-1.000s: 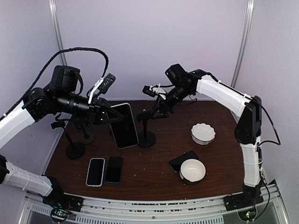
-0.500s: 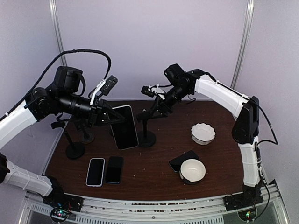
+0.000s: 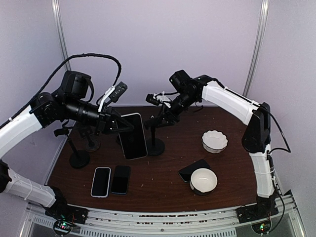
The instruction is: Place the phone on the phone stand
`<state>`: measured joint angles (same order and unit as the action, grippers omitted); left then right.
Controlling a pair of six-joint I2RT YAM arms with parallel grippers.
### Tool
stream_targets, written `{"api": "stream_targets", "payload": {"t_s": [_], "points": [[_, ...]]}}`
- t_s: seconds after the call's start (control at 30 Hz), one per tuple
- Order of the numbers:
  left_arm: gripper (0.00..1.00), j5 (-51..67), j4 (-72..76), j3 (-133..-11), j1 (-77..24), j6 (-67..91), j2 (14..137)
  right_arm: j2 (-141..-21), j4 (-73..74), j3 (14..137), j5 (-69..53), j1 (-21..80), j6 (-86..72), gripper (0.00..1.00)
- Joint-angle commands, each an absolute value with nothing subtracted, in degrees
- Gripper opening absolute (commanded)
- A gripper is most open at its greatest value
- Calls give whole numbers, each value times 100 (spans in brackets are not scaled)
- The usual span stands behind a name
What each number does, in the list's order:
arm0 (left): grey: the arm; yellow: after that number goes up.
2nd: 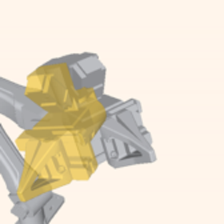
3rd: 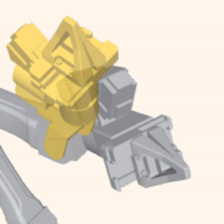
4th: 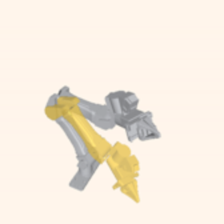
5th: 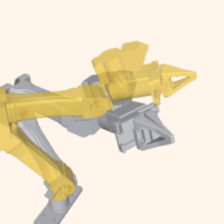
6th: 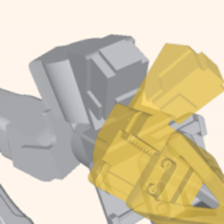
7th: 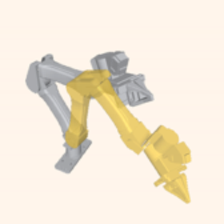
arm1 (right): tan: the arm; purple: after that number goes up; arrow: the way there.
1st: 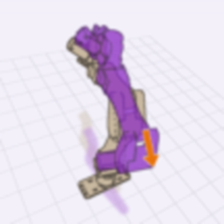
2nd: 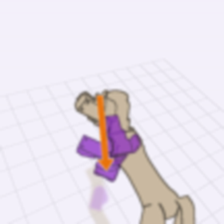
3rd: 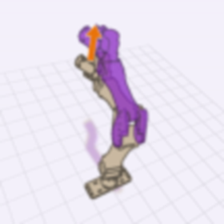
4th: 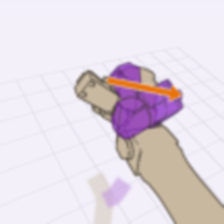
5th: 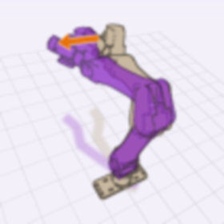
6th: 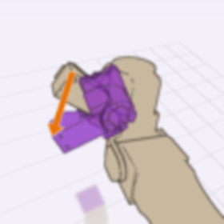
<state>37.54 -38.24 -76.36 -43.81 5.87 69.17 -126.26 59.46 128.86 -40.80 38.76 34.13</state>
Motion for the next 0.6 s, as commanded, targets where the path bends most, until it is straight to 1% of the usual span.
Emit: {"api": "stream_targets", "payload": {"t_s": [0.0, 0.07, 0.2, 0.3, 0.4, 0.57], "points": [[0, 4002, -3594, -7748, -4334, 517, 6997, -12330, 5933, 12815, -4219, 3894, 3382, 44], [0, 4048, -3591, -7752, -4332, 515, 7034, -12318, 5958, 12815, -4227, 3894, 3380, 41], [0, 4117, -3597, -7737, -4333, 501, 7074, -12258, 5977, 12725, -4292, 3895, 3362, 32], [0, 4114, -3614, -7726, -4331, 481, 7067, -12165, 5964, 12598, -4379, 3894, 3320, 28], [0, 4096, -3656, -7754, -4331, 451, 7035, -11971, 5867, 12349, -4517, 3927, 3221, 27], [0, 3796, -4121, -7997, -4312, 112, 6952, -11394, 5396, 11368, -4747, 4098, 2976, 25]]}}
